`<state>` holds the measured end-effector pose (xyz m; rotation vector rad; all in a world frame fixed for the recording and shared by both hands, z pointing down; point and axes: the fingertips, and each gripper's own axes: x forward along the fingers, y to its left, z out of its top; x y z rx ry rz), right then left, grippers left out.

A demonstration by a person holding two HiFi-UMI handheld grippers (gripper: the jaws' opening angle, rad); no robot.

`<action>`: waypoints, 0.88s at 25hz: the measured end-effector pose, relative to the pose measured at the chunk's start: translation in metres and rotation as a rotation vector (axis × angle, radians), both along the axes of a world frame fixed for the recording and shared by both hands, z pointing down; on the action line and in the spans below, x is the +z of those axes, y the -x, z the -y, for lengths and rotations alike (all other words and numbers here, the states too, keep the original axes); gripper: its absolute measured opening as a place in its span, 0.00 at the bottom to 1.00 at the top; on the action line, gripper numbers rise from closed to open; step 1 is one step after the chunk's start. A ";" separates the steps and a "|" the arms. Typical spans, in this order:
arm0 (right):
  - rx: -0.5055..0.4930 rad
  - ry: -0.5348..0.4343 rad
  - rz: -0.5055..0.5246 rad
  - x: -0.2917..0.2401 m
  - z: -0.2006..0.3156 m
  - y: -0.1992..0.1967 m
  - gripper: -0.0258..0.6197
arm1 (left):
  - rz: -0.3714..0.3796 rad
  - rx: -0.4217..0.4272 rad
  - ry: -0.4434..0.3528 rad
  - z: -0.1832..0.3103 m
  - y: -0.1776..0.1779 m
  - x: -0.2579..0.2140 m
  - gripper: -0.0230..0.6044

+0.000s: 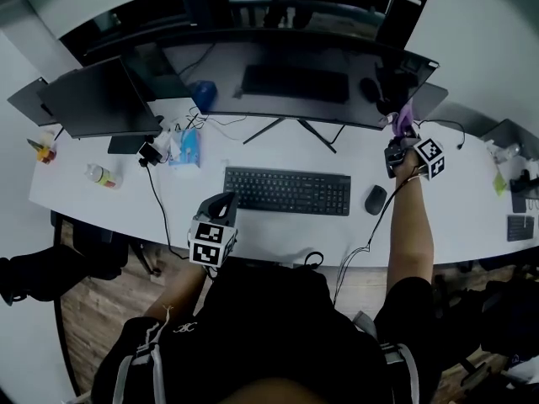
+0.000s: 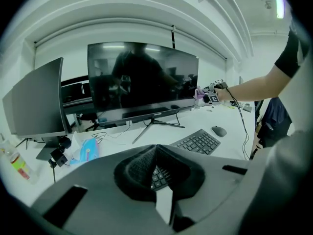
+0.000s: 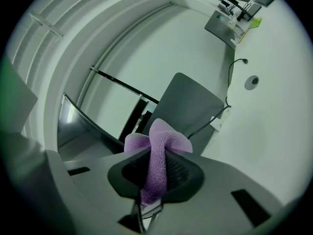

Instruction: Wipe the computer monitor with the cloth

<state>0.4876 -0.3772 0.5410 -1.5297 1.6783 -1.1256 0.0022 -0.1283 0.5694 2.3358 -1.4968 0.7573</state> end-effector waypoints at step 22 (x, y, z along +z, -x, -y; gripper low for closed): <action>-0.016 0.187 0.021 0.114 0.016 0.002 0.14 | 0.035 -0.001 0.028 0.040 0.004 0.009 0.06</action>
